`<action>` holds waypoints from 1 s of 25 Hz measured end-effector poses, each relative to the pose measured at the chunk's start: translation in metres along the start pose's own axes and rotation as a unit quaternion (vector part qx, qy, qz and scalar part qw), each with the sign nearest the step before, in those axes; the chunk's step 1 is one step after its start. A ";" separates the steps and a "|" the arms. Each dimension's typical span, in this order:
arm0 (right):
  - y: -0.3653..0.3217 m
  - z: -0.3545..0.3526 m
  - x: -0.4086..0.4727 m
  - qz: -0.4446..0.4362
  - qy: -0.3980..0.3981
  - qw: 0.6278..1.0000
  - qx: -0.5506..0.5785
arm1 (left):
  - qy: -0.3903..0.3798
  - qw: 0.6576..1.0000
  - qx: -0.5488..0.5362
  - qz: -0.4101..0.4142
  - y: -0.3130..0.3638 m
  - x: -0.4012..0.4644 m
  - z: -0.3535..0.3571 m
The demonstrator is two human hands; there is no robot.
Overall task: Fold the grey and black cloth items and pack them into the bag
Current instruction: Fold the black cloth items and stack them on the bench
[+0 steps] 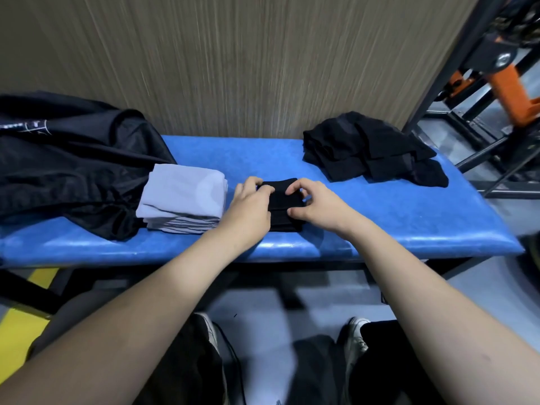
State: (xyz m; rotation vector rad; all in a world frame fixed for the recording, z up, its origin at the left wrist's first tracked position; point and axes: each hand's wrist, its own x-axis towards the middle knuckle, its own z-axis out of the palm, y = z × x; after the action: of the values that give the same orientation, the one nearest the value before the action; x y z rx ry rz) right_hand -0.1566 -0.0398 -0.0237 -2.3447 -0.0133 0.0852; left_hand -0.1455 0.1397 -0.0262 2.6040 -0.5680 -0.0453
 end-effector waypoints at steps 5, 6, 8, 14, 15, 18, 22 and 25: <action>0.003 -0.002 -0.001 -0.007 -0.008 1.000 -0.023 | 0.013 0.991 0.102 0.091 0.012 -0.005 -0.003; 0.003 -0.001 0.001 -0.010 -0.010 1.000 -0.023 | 0.009 0.990 0.112 0.087 0.016 -0.006 -0.004; 0.003 0.003 0.005 -0.016 -0.014 1.000 -0.021 | 0.011 0.988 0.135 0.071 0.020 -0.009 -0.006; -0.008 0.021 0.016 -0.052 -0.031 0.998 -0.002 | 0.015 0.976 0.216 0.017 0.017 -0.017 -0.014; -0.011 0.023 0.017 -0.049 -0.034 0.998 0.002 | 0.007 0.974 0.224 0.010 0.015 -0.018 -0.016; -0.019 0.029 0.019 -0.058 -0.045 0.997 0.014 | -0.002 0.973 0.233 -0.008 0.012 -0.020 -0.024; -0.024 0.033 0.019 -0.069 -0.048 0.996 0.026 | -0.007 0.975 0.221 -0.015 0.010 -0.023 -0.025; -0.022 0.030 0.017 -0.082 -0.052 0.995 0.035 | -0.014 0.978 0.207 -0.016 0.003 -0.021 -0.024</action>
State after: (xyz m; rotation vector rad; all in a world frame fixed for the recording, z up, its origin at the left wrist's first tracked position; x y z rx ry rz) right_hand -0.1408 -0.0027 -0.0298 -2.2570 -0.2494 0.1235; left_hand -0.1631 0.1560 -0.0046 3.0199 -0.5992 0.0301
